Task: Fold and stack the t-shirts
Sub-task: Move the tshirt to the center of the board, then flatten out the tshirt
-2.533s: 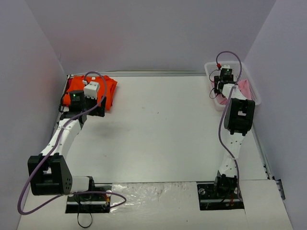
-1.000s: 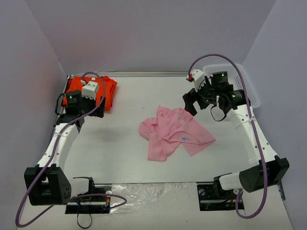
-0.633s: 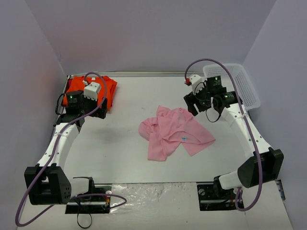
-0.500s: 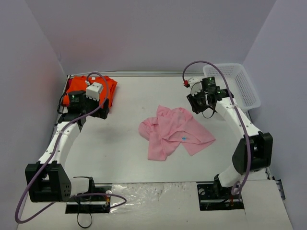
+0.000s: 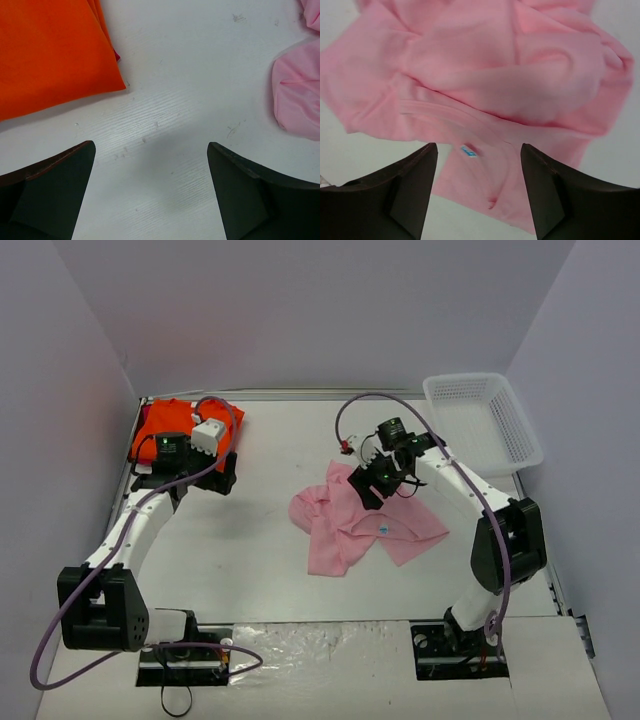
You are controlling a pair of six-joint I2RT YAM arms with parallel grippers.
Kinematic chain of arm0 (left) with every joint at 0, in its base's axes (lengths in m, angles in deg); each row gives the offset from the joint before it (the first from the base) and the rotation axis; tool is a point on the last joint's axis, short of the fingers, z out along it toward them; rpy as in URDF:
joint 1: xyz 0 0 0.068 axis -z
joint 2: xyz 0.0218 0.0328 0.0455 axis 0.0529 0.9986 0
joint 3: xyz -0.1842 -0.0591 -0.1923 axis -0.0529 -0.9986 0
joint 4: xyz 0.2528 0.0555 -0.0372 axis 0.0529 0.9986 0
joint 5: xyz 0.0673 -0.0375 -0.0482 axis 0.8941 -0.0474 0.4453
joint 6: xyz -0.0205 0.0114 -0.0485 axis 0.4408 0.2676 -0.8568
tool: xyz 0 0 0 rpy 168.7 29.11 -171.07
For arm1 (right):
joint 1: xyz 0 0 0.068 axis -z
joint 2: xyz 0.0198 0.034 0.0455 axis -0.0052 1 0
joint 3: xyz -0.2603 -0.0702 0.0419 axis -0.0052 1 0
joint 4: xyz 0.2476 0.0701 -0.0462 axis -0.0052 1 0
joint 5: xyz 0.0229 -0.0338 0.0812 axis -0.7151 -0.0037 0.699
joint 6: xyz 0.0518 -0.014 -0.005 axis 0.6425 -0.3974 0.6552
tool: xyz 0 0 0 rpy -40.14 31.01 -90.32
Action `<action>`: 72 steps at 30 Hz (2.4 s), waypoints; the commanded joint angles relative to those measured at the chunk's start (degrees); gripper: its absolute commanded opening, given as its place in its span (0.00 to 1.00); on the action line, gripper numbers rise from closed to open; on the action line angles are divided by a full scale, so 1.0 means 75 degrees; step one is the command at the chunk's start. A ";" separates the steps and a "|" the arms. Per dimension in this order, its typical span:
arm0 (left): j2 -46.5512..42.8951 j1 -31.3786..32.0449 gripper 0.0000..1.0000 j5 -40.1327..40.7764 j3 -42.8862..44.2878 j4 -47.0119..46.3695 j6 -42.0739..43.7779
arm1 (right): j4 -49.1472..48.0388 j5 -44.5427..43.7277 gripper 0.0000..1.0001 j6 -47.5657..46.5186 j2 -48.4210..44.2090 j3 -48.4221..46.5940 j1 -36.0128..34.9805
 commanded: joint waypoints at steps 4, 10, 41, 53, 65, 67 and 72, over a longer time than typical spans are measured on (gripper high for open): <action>0.0081 -0.0008 0.94 -0.0120 0.0380 0.0154 0.0163 | 0.0442 -0.0701 0.61 0.0136 -0.0540 0.0422 -0.0669; 0.0092 -0.0008 0.94 -0.0167 0.0392 0.0189 0.0187 | 0.0417 -0.1992 0.59 0.0254 -0.1066 0.1299 -0.0599; 0.1146 0.1280 0.94 0.0184 0.1013 0.0588 0.0304 | 0.0652 -0.2825 0.57 -0.0883 -0.0856 0.2520 0.0772; 0.1850 0.1796 0.94 0.0384 0.1189 0.0635 0.0315 | 0.0558 -0.2485 0.61 -0.1082 -0.0235 0.2626 0.0784; 0.2084 0.1937 0.94 0.0384 0.1212 0.0658 0.0339 | 0.0101 -0.2637 0.00 -0.0965 0.0176 0.2684 0.0796; 0.2143 0.1972 0.94 0.0314 0.1282 0.0705 0.0316 | 0.0112 -0.2602 0.00 -0.0965 0.0001 0.2696 0.0796; 0.2657 0.2160 0.94 -0.0701 0.1750 0.0880 -0.0023 | 0.0113 -0.2544 0.00 -0.0918 -0.0282 0.2685 0.0807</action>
